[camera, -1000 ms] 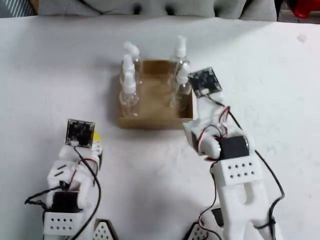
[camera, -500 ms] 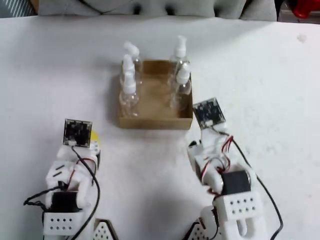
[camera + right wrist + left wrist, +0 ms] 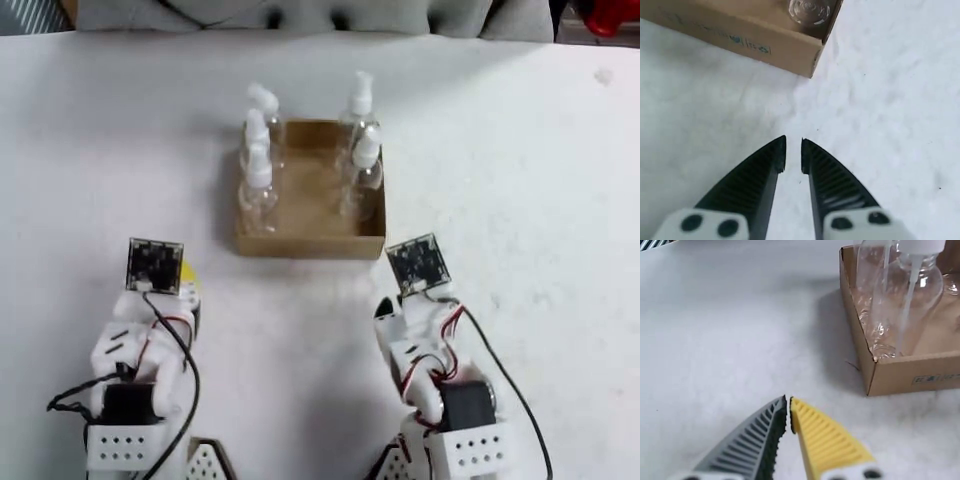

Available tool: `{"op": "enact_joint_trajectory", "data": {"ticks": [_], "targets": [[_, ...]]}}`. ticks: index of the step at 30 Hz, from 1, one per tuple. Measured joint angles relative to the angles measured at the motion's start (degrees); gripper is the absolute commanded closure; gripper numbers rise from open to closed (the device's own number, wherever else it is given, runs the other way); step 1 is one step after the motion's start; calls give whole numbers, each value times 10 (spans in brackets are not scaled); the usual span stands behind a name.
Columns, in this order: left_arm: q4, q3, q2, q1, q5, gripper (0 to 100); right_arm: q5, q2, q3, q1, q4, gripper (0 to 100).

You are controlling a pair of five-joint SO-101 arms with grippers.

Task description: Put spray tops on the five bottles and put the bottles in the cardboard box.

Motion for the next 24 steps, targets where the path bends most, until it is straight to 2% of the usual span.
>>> {"op": "enact_joint_trajectory", "data": {"ticks": [6, 16, 24], "targets": [[3, 0, 0, 0, 0, 976, 0, -71, 61, 0, 3, 982], [76, 0, 0, 0, -1, 976, 0, -98, 79, 42, 32, 982], [142, 0, 0, 0, -75, 977, 0, -94, 99, 51, 36, 982]]}}
